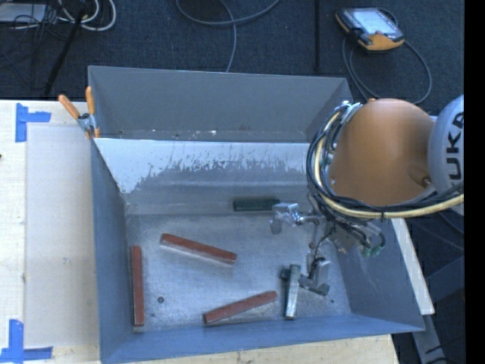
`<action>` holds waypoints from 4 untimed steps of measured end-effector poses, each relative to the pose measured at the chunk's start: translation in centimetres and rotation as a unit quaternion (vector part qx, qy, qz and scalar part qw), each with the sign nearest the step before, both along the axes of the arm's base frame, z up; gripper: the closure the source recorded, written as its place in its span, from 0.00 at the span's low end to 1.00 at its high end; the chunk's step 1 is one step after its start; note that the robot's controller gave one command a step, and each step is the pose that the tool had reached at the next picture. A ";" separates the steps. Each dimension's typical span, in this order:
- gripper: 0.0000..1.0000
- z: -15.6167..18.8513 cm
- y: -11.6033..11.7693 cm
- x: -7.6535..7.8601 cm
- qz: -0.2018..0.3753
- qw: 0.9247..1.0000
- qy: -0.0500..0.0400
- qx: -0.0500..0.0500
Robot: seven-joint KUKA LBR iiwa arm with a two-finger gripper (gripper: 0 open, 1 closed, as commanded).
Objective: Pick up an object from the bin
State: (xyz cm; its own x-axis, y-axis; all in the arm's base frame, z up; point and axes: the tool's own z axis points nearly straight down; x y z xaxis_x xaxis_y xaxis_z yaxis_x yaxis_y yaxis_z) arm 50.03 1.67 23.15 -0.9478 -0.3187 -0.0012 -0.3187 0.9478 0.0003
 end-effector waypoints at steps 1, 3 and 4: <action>0.00 0.0 0.0 0.0 0.000 1.000 0.000 0.000; 0.00 -12.2 -3.7 0.9 0.001 1.000 -0.001 0.000; 0.00 -15.3 -3.7 2.5 -0.026 1.000 0.005 0.000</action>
Offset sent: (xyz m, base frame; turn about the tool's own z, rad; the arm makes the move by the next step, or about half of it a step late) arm -0.0059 -0.0395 -0.1324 0.0209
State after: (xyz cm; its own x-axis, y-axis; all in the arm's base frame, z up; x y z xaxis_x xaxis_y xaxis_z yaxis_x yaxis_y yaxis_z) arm 52.57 -2.01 7.89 -0.9632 -0.2687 0.0077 -0.2686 0.9632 0.0022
